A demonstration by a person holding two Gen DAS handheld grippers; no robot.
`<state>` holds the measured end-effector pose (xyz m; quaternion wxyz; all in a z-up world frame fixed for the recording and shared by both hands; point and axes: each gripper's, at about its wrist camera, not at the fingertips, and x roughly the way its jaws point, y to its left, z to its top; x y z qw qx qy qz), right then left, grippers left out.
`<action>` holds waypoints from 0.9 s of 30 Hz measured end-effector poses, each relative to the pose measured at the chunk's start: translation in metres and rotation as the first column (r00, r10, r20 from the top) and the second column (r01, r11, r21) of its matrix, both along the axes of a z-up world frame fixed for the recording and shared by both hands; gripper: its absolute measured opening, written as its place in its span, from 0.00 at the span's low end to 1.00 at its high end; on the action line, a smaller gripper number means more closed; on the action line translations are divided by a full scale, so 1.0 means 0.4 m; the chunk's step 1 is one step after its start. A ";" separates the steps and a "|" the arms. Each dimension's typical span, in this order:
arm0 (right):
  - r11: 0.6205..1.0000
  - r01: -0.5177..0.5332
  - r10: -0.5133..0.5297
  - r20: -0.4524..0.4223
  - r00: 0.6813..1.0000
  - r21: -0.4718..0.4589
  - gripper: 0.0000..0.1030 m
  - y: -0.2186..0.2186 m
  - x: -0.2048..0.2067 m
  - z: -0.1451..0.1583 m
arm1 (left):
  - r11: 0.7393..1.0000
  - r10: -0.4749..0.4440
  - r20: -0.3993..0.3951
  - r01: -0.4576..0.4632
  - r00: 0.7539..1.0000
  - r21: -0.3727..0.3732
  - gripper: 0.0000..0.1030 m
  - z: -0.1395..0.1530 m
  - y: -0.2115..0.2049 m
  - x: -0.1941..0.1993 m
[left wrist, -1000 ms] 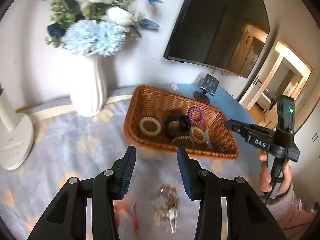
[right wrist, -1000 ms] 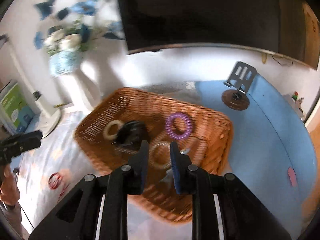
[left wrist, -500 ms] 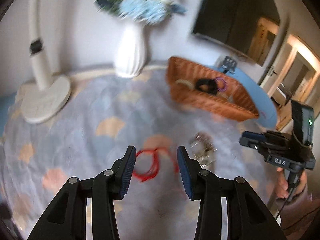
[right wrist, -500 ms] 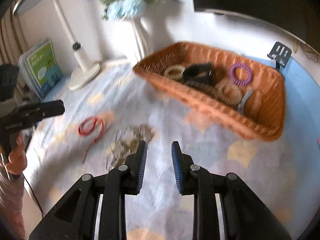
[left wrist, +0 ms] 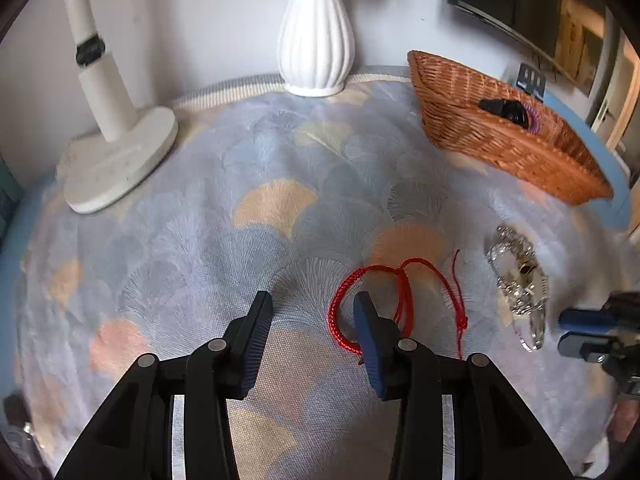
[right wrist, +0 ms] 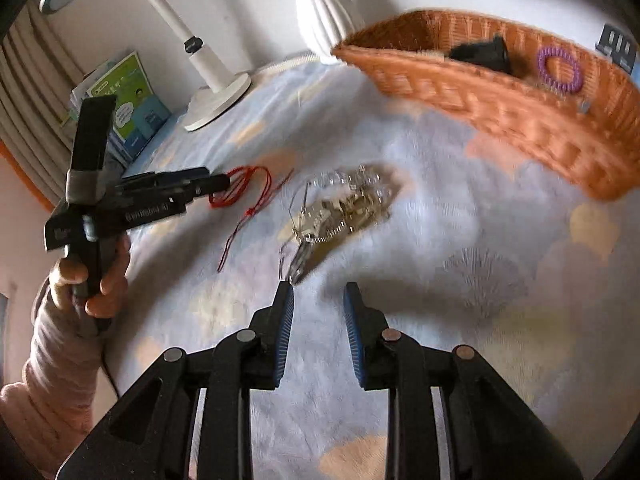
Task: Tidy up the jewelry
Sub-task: 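Grasp the red string bracelet with the left tool while the right tool grasps the silver keychain, then lift the red string bracelet with the left tool while the right tool lifts the keychain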
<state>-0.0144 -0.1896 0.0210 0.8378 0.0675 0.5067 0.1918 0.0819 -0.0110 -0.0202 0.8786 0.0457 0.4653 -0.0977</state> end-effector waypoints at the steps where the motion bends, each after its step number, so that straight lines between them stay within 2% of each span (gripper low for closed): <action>1: 1.000 -0.007 0.007 0.001 1.000 -0.001 0.27 0.011 0.004 -0.001 | 1.000 -0.005 0.008 0.005 1.000 0.002 0.29 0.000 -0.002 -0.003; 3: 1.000 -0.011 0.011 -0.007 1.000 -0.004 0.27 0.035 0.015 -0.008 | 1.000 -0.008 0.020 0.007 1.000 0.006 0.16 0.001 -0.002 -0.006; 4: 1.000 -0.002 0.003 0.010 1.000 -0.026 0.27 0.052 0.020 -0.006 | 1.000 -0.006 0.025 0.006 1.000 0.009 0.13 0.002 -0.002 -0.007; 11: 0.971 0.048 -0.026 0.094 0.995 -0.234 0.27 0.140 0.040 -0.009 | 1.000 -0.015 0.035 0.015 0.999 -0.009 0.12 0.007 0.001 -0.009; 12: 0.969 0.048 -0.025 0.097 0.995 -0.244 0.26 0.140 0.040 -0.008 | 1.000 -0.016 0.034 0.016 0.999 -0.010 0.12 0.008 -0.002 -0.012; 13: 0.969 0.039 -0.016 0.094 0.995 -0.245 0.17 0.140 0.039 -0.007 | 1.000 -0.018 0.034 0.018 0.999 -0.013 0.12 0.008 -0.002 -0.012; 14: 0.975 0.019 -0.002 0.077 0.997 -0.220 0.14 0.133 0.040 -0.005 | 1.000 -0.020 0.034 0.020 0.999 -0.014 0.12 0.007 -0.001 -0.013; 15: 0.980 0.004 0.006 0.051 0.999 -0.199 0.04 0.124 0.041 -0.004 | 1.000 -0.021 0.034 0.022 0.999 -0.015 0.12 0.007 0.001 -0.014; 19: 0.984 -0.058 0.049 -0.056 0.997 -0.170 0.03 0.071 0.027 0.013 | 0.999 -0.025 0.033 0.025 0.999 -0.022 0.12 0.007 0.004 -0.013; 21: 0.977 -0.093 0.075 -0.097 0.992 -0.194 0.03 0.041 0.010 0.029 | 0.999 -0.028 0.034 0.028 0.999 -0.024 0.12 0.007 0.004 -0.013; 23: 0.961 -0.103 0.079 -0.102 0.992 -0.257 0.03 0.005 -0.009 0.051 | 0.999 -0.030 0.034 0.031 0.999 -0.023 0.12 0.007 0.004 -0.013; 24: 0.943 -0.099 0.069 -0.103 0.992 -0.319 0.03 -0.012 -0.016 0.060 | 0.999 -0.031 0.034 0.031 0.999 -0.022 0.12 0.007 0.004 -0.012; 26: 0.882 -0.060 0.040 -0.054 0.998 -0.468 0.03 -0.039 -0.034 0.080 | 0.999 -0.030 0.034 0.031 0.999 -0.021 0.12 0.007 0.003 -0.012; 27: 0.814 -0.007 0.011 0.004 1.000 -0.581 0.03 -0.050 -0.043 0.091 | 0.999 -0.031 0.034 0.031 0.999 -0.022 0.12 0.007 0.004 -0.011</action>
